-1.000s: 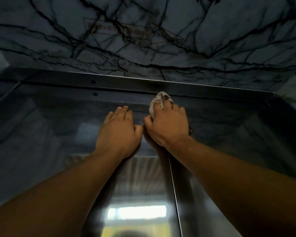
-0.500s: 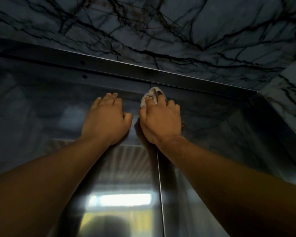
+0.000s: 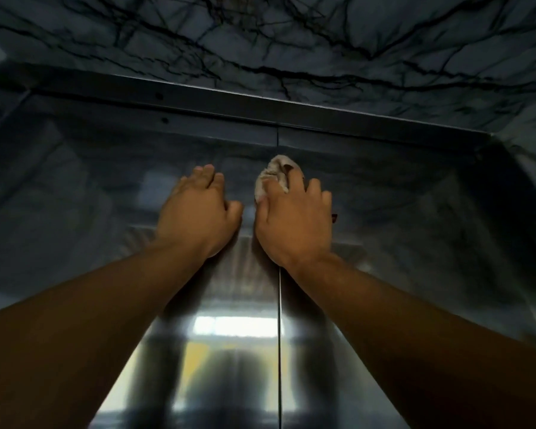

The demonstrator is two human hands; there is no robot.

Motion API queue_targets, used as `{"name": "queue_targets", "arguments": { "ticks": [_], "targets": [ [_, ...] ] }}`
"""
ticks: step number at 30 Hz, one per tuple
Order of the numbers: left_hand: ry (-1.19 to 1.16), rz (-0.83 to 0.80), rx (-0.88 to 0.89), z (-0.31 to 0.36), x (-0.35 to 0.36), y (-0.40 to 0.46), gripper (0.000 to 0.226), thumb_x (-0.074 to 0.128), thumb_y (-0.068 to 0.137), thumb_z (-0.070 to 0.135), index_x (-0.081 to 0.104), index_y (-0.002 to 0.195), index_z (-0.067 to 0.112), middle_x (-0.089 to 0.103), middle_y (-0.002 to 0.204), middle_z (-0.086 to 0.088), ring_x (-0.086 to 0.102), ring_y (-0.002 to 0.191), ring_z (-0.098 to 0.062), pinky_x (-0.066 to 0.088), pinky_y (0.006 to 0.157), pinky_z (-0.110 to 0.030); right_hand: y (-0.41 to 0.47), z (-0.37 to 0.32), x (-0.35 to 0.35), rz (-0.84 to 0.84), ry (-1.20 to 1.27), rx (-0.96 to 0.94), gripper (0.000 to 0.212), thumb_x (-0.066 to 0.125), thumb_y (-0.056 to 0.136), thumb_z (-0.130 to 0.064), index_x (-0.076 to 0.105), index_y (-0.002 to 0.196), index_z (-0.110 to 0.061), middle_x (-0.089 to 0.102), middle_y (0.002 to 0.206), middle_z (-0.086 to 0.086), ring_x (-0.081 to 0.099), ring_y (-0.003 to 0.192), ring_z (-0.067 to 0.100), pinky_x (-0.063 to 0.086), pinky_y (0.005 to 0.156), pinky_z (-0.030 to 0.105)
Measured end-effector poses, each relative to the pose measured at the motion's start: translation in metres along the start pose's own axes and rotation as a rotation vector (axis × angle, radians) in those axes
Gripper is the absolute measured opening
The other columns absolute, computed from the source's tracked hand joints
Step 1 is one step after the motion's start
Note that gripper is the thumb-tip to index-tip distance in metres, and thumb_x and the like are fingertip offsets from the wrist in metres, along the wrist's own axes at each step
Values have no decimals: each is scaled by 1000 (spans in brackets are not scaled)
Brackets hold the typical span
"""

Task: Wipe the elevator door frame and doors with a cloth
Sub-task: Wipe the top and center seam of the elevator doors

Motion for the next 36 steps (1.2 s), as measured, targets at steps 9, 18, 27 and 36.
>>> {"name": "queue_targets", "arguments": {
  "ticks": [9,18,27,36],
  "targets": [
    [72,-101,-47,10,-10,-40,54,40,87,44,51,126,8,45,143,-16,44,129,-33,40,102,-42,-60,-5,-19,-53,73,-5,40,43,88,-41,58,121,-25,54,127,10,47,96,29,35,77,42],
    [123,-139,-48,9,-9,-71,61,38,94,46,34,149,19,28,159,-9,28,144,-28,32,111,-43,-105,-4,-36,-109,121,-58,35,36,93,-46,60,113,-29,57,121,6,49,92,28,36,74,40],
    [133,-169,-69,11,-3,-109,62,34,95,49,26,152,23,18,162,-6,18,148,-26,27,114,-44,-155,-7,-43,-51,142,-79,27,51,93,-37,57,115,-23,57,112,10,48,86,31,36,73,41],
    [139,-139,-33,9,-5,-141,59,32,95,43,30,150,20,23,160,-10,26,144,-32,27,113,-49,-191,-15,-51,-14,160,-67,32,48,93,-39,57,119,-23,56,116,10,47,92,30,35,78,40]
  ]
}}
Point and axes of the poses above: each hand's wrist, its own y-axis towards the middle knuckle, its own x-axis out of the palm, z = x × y, the point moved 3 cm from there along y, towards the middle knuckle
